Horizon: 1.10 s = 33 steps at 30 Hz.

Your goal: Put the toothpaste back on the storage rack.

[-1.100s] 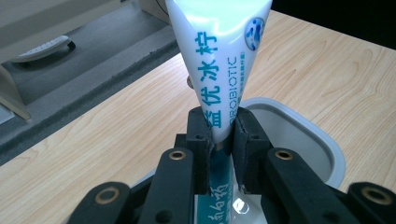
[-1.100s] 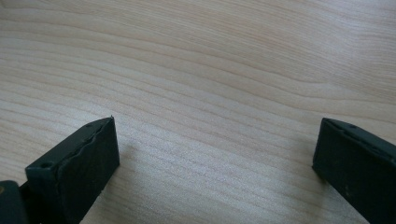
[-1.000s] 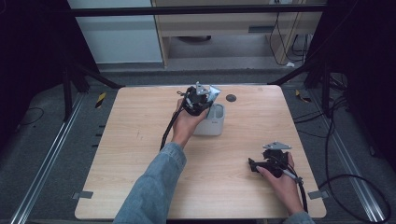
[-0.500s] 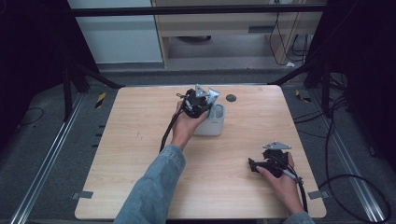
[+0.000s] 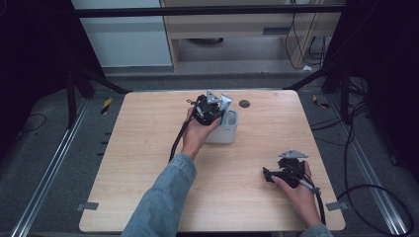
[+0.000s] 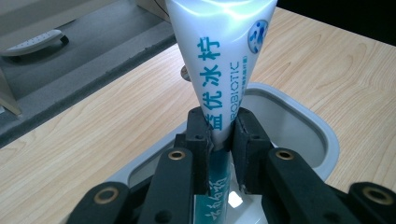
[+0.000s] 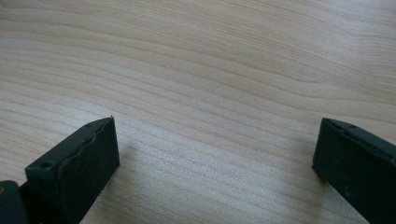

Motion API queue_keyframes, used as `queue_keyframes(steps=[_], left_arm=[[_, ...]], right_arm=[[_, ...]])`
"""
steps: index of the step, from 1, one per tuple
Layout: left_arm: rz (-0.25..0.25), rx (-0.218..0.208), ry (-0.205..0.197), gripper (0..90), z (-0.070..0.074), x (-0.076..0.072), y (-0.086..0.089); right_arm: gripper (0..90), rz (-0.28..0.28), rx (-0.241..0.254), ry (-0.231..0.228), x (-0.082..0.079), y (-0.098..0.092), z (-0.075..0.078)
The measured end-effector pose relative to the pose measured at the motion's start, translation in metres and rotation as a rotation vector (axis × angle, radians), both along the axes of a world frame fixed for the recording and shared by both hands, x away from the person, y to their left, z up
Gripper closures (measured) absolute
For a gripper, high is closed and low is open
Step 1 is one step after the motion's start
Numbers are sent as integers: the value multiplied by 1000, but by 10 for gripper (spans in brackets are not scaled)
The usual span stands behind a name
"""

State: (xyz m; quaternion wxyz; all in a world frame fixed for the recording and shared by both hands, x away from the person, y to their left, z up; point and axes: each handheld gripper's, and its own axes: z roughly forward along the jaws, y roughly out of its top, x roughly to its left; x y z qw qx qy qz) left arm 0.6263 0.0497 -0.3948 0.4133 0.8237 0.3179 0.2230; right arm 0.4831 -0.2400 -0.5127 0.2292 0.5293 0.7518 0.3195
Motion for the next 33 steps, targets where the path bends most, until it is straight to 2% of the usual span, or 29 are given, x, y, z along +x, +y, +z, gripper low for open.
queue_keyframes(steps=[17,33], left_arm=[[7,-7,20,726,1,2,-1],[3,-5,17,674,2,-3,-1]], right_arm=[[7,0,0,0,0,0,0],[7,-1,0,0,0,0,0]])
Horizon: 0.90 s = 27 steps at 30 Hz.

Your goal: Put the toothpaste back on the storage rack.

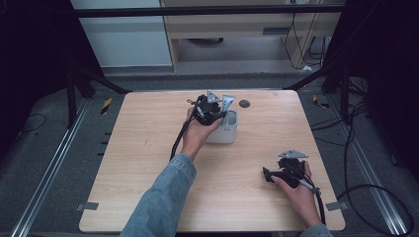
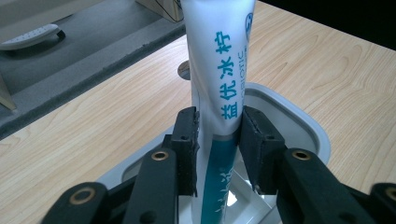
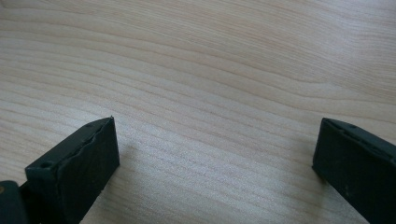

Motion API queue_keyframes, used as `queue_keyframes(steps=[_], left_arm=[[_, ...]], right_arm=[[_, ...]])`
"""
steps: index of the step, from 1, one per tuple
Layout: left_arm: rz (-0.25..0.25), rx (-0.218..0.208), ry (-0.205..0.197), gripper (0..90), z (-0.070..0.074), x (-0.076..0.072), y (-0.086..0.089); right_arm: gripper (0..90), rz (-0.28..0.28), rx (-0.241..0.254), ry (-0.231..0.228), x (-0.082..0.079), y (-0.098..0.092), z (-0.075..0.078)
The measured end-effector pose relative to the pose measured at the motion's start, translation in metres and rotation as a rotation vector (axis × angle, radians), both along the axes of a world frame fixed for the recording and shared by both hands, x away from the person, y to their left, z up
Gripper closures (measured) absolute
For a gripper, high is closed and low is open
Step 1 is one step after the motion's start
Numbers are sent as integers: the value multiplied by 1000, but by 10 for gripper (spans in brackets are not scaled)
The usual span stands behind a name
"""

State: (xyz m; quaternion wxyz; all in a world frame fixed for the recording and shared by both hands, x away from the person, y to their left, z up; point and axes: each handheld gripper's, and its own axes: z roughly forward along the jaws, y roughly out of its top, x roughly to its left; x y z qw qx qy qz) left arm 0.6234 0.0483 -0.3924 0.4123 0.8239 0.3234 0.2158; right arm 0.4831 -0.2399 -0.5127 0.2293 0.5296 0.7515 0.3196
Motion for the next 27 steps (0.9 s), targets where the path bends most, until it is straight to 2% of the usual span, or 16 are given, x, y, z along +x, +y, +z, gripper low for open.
queue_keyframes(steps=[19,27], left_arm=[[-4,8,-25,626,5,-9,2],[-5,18,-39,558,6,-18,6]], right_arm=[[7,-1,-2,-1,0,0,0],[7,0,-2,-1,0,0,0]])
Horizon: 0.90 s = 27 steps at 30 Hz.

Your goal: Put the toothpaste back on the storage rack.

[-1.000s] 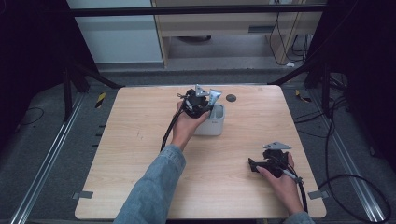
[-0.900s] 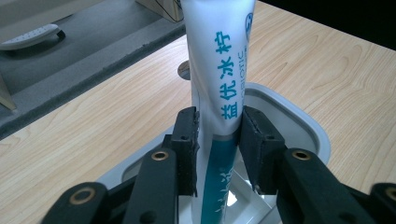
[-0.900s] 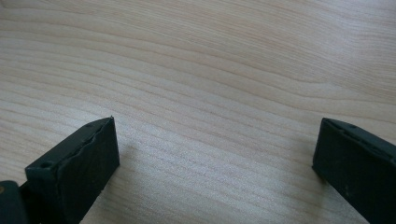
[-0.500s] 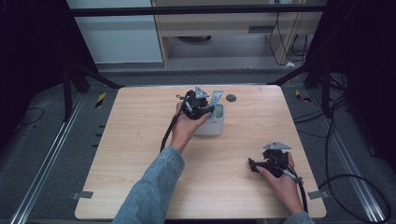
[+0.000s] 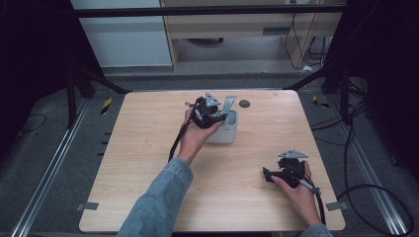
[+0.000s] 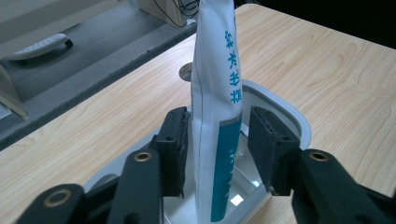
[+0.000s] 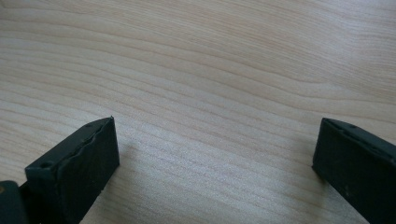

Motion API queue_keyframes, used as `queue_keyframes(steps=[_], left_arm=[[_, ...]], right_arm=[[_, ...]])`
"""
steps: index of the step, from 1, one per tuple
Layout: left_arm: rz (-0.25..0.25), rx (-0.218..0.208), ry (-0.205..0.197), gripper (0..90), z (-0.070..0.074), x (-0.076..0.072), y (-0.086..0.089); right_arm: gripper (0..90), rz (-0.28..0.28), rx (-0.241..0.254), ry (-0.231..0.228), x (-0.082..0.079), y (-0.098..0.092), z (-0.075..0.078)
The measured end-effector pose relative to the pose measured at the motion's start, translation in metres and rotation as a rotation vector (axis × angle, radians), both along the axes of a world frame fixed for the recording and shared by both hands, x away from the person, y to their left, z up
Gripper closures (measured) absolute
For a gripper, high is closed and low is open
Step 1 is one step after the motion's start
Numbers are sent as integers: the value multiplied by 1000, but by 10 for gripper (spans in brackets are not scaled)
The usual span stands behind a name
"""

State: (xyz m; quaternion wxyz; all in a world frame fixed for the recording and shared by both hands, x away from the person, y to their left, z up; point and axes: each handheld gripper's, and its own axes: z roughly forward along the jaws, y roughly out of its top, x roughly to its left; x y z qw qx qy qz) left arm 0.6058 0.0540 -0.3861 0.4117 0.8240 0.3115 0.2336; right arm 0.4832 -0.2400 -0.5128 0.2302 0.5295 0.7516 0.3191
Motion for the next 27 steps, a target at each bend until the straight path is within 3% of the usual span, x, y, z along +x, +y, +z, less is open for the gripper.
queue_keyframes(steps=[9,15,16,19,25,27], left_arm=[[-13,34,18,391,1,-12,7],[-16,27,47,146,3,-22,10],[-18,29,52,68,4,-25,10],[-28,40,42,62,6,-34,12],[-56,11,71,40,11,-50,24],[-59,23,69,39,11,-54,28]], right_arm=[[7,-1,2,-1,0,0,0],[7,0,1,-1,0,0,0],[7,0,1,-1,0,0,0],[7,0,1,-1,0,0,0],[8,0,0,-1,0,0,0],[8,-1,0,-2,0,0,0]])
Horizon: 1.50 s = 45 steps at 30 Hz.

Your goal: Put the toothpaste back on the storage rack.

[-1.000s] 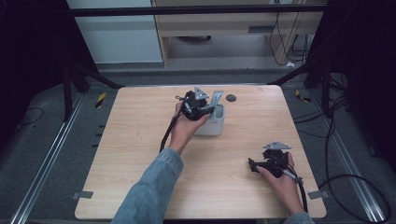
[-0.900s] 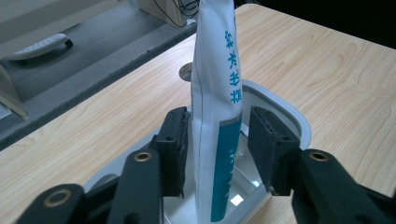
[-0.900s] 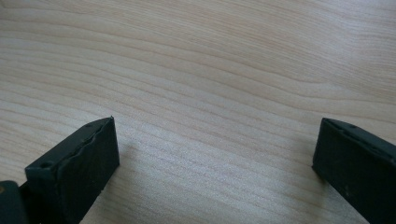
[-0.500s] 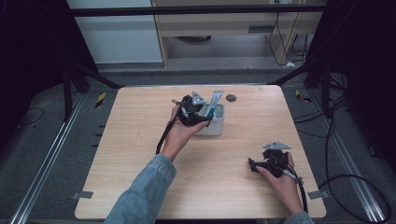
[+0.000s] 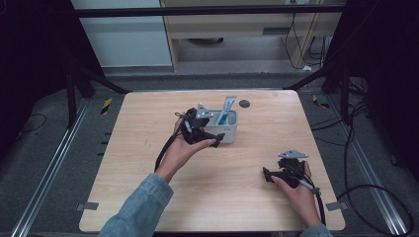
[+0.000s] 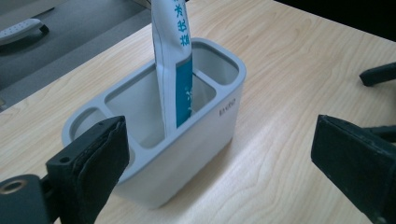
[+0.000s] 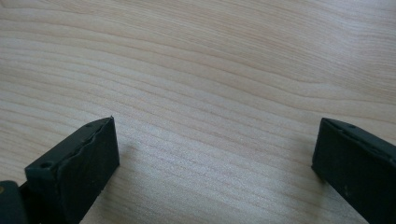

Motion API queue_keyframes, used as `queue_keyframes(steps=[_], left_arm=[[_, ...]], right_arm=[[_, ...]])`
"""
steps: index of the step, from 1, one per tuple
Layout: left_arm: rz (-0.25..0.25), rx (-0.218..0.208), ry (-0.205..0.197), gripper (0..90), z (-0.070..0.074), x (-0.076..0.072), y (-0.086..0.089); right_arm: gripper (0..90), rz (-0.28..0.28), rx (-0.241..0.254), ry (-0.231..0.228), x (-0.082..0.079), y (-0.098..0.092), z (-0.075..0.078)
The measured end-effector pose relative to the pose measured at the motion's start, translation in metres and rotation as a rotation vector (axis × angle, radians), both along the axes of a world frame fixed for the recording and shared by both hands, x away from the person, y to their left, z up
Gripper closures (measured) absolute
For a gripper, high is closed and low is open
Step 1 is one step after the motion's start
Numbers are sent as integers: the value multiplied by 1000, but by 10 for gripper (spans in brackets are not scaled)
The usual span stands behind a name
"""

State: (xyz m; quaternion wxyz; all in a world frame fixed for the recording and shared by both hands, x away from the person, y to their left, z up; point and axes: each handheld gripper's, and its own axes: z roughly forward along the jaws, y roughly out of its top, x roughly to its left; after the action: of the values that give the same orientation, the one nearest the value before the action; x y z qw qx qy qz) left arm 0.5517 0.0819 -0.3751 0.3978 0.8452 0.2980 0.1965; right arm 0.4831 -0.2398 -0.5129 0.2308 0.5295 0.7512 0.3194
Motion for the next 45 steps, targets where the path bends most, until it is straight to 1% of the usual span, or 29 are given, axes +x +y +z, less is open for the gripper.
queue_keyframes(steps=[3,6,8,10,11,12,13,16,17,19,21,23,24,25,27,28,29,30,31,34,35,36,37,38,39,40,42,43,45], left_arm=[[-6,11,-5,39,0,-6,8],[1,15,-11,37,-3,-11,18],[11,24,-14,37,-7,-15,24],[13,19,-12,37,-11,-18,31],[16,25,-16,39,-13,-20,35],[28,30,-30,51,-15,-21,40],[41,31,-35,51,-18,-23,45],[63,-5,-18,50,-29,-25,61],[68,-5,-12,50,-33,-26,65],[83,14,9,42,-42,-28,76],[100,21,26,31,-49,-29,85],[112,33,32,32,-54,-31,95],[128,28,35,37,-58,-32,104],[128,28,35,38,-58,-32,104],[156,40,27,38,-60,-34,115],[167,35,24,39,-61,-35,119],[177,26,32,44,-66,-36,128],[177,26,32,44,-66,-36,128],[186,23,36,44,-70,-37,133],[224,33,34,47,-80,-39,146],[242,34,38,65,-82,-38,150],[249,42,48,84,-83,-38,153],[253,50,49,84,-83,-38,156],[273,55,40,77,-82,-38,161],[273,55,40,76,-82,-38,161],[280,65,42,76,-83,-39,164],[298,91,55,64,-88,-39,172],[305,91,58,64,-90,-39,174],[332,83,86,63,-97,-38,183]], right_arm=[[8,0,0,0,0,0,0],[8,0,1,0,0,0,0],[8,-1,1,0,0,0,0],[8,0,1,0,0,0,0],[8,1,0,0,0,0,0],[8,0,2,0,0,0,0],[8,0,2,0,0,0,0],[8,-1,1,0,0,0,0],[8,-1,1,0,0,0,0],[8,-1,1,0,0,0,0],[8,0,1,0,0,0,0],[8,-1,1,0,0,0,0],[8,-1,1,0,0,0,0],[8,-1,1,0,0,0,0],[8,-1,1,0,0,0,0],[8,-1,1,0,0,0,0],[9,-1,2,0,0,0,0],[9,-1,2,0,0,0,0],[8,-1,1,0,0,0,0],[9,-2,2,-1,0,0,0],[9,-2,1,0,-1,0,0],[9,-4,3,1,-1,1,0],[9,-4,3,1,-1,1,0],[9,-4,3,2,-1,1,0],[9,-4,3,2,-1,1,0],[9,-5,4,2,-1,1,0],[9,-6,4,2,-1,1,0],[9,-6,4,2,-1,1,0],[9,-6,4,2,-1,1,0]])
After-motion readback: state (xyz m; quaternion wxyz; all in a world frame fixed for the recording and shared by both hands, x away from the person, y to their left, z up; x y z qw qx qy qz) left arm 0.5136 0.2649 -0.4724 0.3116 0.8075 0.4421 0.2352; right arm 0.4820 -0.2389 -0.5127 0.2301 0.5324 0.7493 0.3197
